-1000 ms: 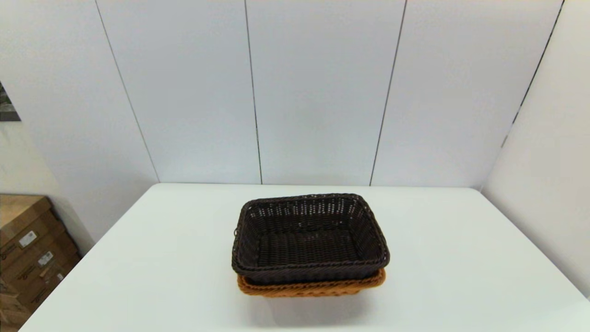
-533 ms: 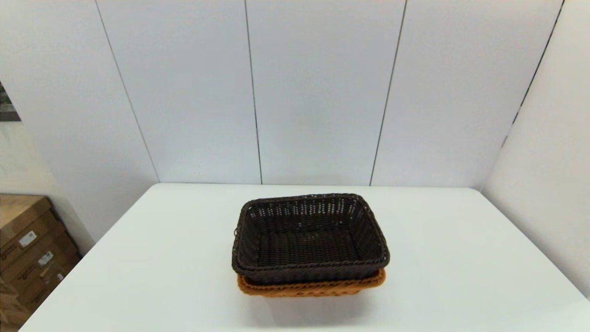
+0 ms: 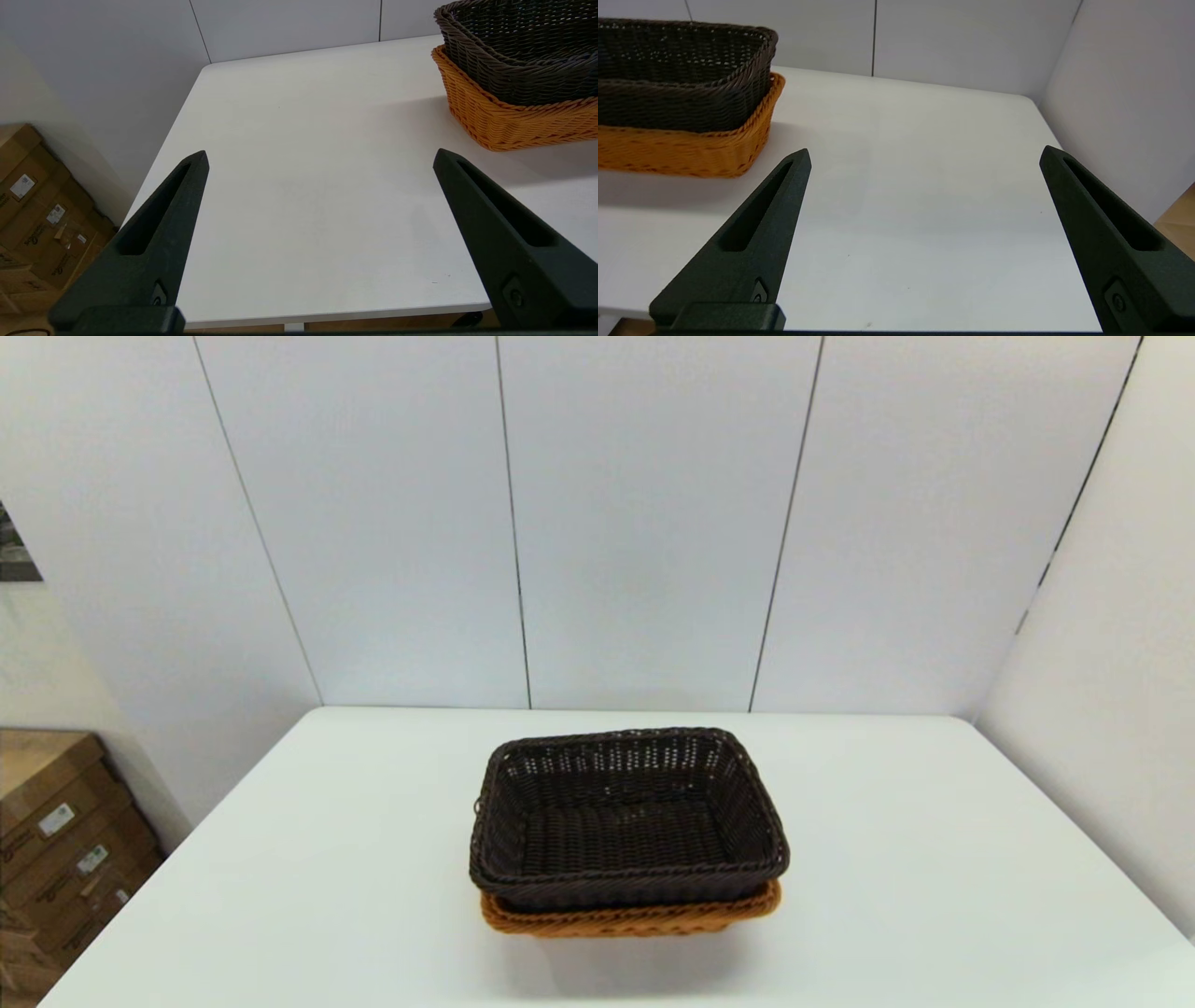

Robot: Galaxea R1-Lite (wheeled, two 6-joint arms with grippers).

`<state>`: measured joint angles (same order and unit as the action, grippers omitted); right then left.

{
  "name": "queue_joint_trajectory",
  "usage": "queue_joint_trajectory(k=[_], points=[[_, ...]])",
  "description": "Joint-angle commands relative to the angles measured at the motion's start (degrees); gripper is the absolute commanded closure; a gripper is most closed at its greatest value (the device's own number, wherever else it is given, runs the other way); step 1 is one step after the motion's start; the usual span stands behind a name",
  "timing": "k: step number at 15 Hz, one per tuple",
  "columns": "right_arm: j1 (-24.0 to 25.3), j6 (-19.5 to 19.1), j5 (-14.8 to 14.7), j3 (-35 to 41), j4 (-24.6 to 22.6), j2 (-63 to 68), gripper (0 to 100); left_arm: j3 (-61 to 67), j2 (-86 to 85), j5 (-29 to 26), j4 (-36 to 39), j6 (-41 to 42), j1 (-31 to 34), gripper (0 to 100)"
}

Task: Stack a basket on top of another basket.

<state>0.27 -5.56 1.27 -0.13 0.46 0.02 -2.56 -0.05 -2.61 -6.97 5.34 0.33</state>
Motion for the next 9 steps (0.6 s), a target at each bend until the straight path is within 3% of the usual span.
queue_joint_trajectory(k=[1, 9], points=[[0.0, 0.1, 1.1, 0.0, 0.0, 0.0, 0, 0.0, 0.0, 0.0, -0.1, 0.0, 0.0, 0], [0.1, 2.4, 0.8, 0.1, -0.4, 0.0, 0, 0.0, 0.0, 0.0, -0.1, 0.0, 0.0, 0]])
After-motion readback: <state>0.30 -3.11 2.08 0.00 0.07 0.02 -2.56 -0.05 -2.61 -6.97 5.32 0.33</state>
